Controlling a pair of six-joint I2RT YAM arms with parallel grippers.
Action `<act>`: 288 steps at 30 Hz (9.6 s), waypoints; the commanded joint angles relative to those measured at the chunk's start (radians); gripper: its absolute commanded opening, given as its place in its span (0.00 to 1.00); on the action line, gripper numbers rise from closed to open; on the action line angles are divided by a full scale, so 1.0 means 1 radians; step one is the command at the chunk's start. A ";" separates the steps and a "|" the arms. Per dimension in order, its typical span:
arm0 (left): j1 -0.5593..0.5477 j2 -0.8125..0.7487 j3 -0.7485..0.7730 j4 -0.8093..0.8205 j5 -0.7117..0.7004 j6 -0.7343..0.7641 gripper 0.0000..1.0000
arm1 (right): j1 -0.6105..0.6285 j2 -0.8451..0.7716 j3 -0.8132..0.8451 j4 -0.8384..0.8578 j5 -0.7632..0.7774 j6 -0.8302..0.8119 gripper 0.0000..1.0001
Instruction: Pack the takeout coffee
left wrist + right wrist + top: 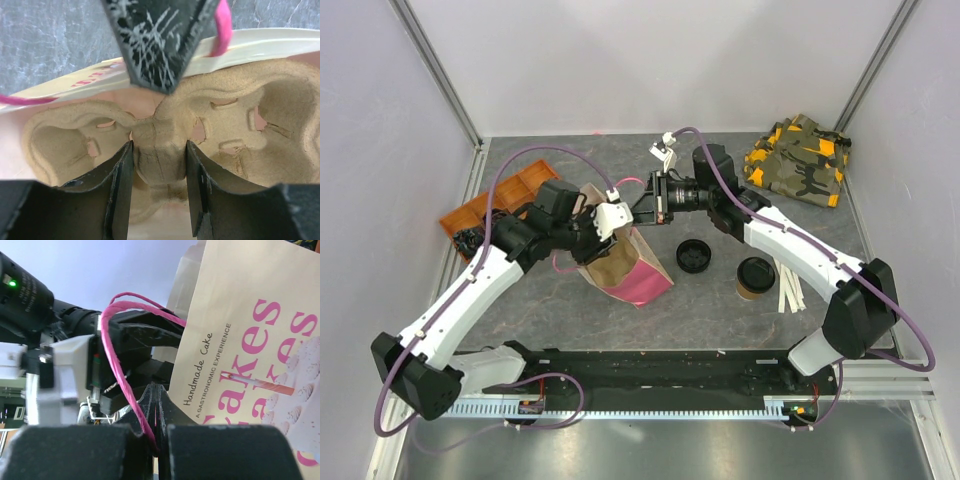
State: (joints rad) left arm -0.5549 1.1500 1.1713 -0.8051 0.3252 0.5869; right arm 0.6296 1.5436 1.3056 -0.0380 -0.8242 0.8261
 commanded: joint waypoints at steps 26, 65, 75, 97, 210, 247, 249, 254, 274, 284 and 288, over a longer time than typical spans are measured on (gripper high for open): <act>-0.040 -0.059 0.065 -0.233 0.012 -0.088 0.19 | 0.034 -0.028 -0.264 0.665 -0.107 0.611 0.00; -0.212 -0.067 -0.214 -0.106 -0.196 -0.191 0.11 | -0.018 -0.263 -0.197 -0.055 0.244 -0.146 0.00; -0.214 0.027 -0.194 -0.115 -0.207 -0.164 0.06 | 0.001 -0.306 -0.203 -0.037 0.289 -0.199 0.00; -0.212 0.100 -0.185 -0.089 -0.384 -0.205 0.04 | 0.019 -0.404 -0.203 -0.093 0.576 -0.213 0.00; -0.208 -0.268 0.008 0.504 -0.345 -0.530 0.99 | 0.055 -0.332 -0.226 0.020 0.379 -0.470 0.00; 0.211 -0.398 -0.117 0.167 -0.060 -0.441 0.82 | 0.131 -0.301 -0.051 -0.327 -0.067 -1.323 0.00; 0.213 -0.440 -0.116 0.121 0.004 -0.406 0.82 | 0.131 -0.304 -0.051 -0.333 -0.067 -1.326 0.00; 0.211 -0.483 -0.053 0.040 0.103 -0.387 0.83 | 0.130 -0.304 -0.016 -0.335 -0.084 -1.325 0.00; 0.211 -0.360 0.120 -0.100 0.259 -0.195 0.78 | 0.131 -0.267 0.058 -0.520 -0.188 -1.596 0.00; 0.202 -0.237 0.151 -0.163 0.497 -0.056 0.74 | 0.131 -0.203 0.149 -0.560 -0.096 -1.690 0.00; 0.162 -0.208 0.142 -0.114 0.483 -0.153 0.72 | 0.131 -0.183 0.176 -0.557 -0.079 -1.679 0.00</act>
State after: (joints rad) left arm -0.3603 0.9195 1.2972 -0.9455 0.7559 0.4664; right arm 0.7574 1.3464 1.4189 -0.6079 -0.9073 -0.8032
